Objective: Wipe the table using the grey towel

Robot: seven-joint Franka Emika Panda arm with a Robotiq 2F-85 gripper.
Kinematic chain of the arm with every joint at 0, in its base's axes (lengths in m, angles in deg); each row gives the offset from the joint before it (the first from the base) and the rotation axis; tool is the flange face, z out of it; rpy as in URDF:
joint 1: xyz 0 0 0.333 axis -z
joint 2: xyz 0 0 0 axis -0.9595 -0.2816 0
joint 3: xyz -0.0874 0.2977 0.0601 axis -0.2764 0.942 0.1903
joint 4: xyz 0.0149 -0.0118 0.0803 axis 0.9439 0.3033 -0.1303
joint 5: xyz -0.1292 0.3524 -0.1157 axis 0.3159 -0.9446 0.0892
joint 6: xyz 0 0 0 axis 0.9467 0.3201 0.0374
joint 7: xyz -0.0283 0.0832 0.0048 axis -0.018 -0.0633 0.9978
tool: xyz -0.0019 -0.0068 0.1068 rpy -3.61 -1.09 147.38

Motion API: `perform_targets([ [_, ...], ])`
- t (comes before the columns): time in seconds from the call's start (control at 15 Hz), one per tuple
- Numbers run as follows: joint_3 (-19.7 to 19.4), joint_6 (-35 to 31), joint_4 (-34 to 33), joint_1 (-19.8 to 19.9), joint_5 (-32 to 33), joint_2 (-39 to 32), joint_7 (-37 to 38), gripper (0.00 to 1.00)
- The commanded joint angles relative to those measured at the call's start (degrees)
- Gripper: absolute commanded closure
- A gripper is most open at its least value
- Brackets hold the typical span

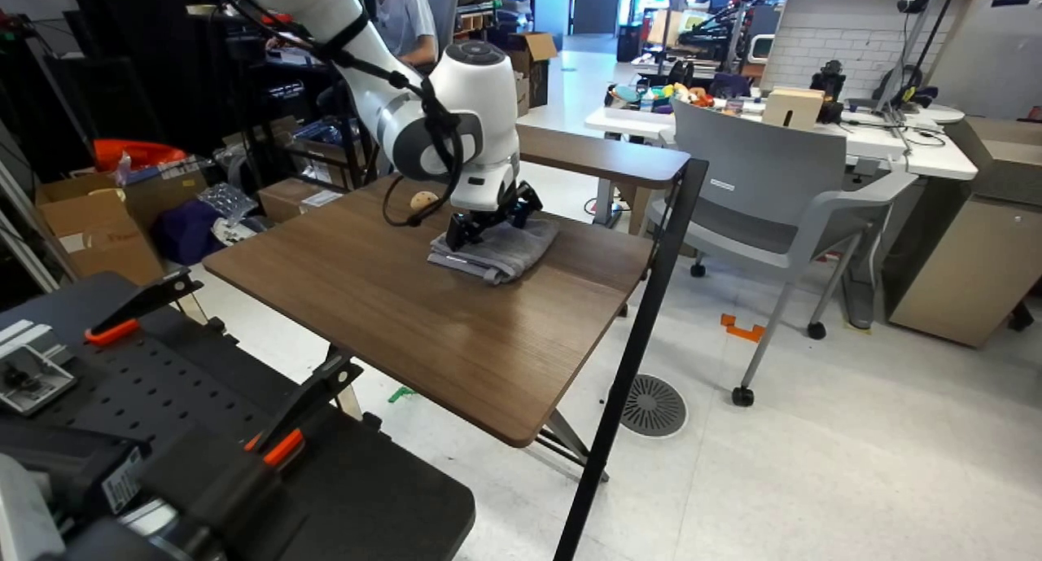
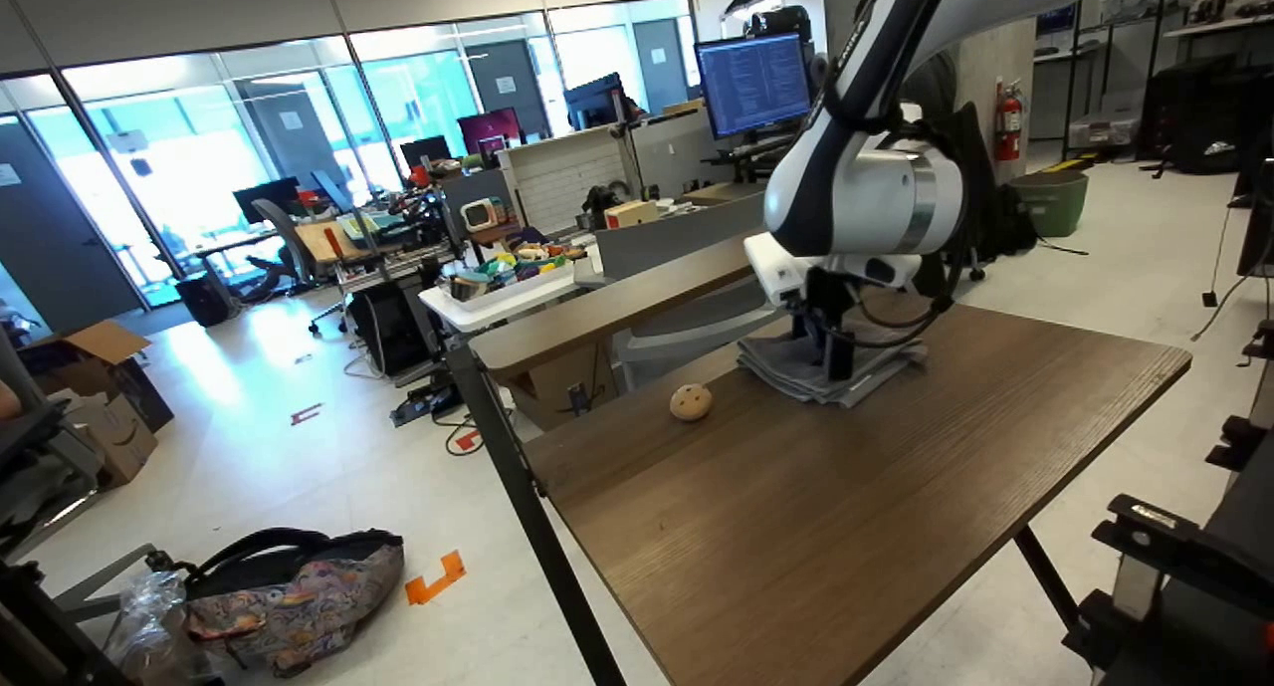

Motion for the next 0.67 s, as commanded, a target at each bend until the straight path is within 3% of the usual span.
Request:
perform_targets([
  [0.0, 4.26, -4.34, -3.20, -0.31, -0.86, -4.55, -1.53, 0.00],
  [0.13, 5.16, -5.54, -3.72, -0.11, -0.90, -5.14, -1.69, 0.00],
  [0.6, -0.47, -9.23, -3.99, 3.21, -1.10, -6.02, 1.39, 0.00],
])
